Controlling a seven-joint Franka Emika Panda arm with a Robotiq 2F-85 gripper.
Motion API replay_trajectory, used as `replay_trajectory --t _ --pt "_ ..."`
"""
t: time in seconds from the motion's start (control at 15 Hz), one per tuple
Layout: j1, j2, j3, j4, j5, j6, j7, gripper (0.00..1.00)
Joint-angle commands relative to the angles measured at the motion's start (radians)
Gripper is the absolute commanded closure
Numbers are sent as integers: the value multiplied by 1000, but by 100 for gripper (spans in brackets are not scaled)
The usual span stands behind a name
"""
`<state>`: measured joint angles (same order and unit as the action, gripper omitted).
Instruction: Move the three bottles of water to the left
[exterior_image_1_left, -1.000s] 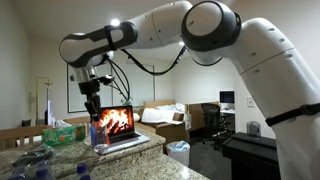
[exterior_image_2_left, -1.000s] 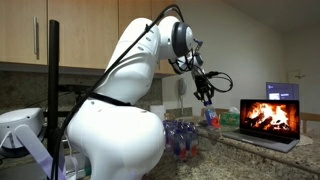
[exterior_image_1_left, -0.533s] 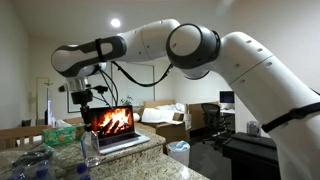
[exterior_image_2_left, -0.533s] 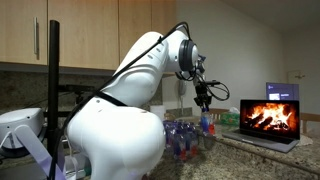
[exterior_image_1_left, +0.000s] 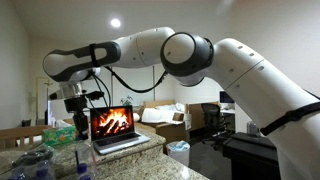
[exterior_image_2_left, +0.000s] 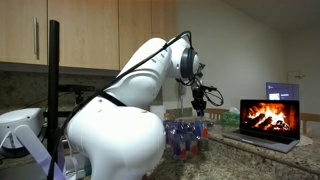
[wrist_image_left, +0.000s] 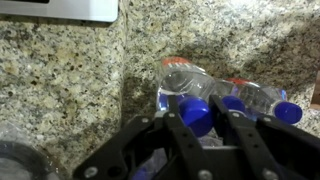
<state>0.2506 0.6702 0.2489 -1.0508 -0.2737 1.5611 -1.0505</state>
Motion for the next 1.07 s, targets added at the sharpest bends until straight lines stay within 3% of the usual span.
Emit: replay_trajectory --t 0.0,0.33,1.0 --pt "-14 30 29 33 34 -14 -84 84" --pt "-24 66 41 25 78 -13 -124 84" --pt "-18 114 26 42 83 24 -68 84"
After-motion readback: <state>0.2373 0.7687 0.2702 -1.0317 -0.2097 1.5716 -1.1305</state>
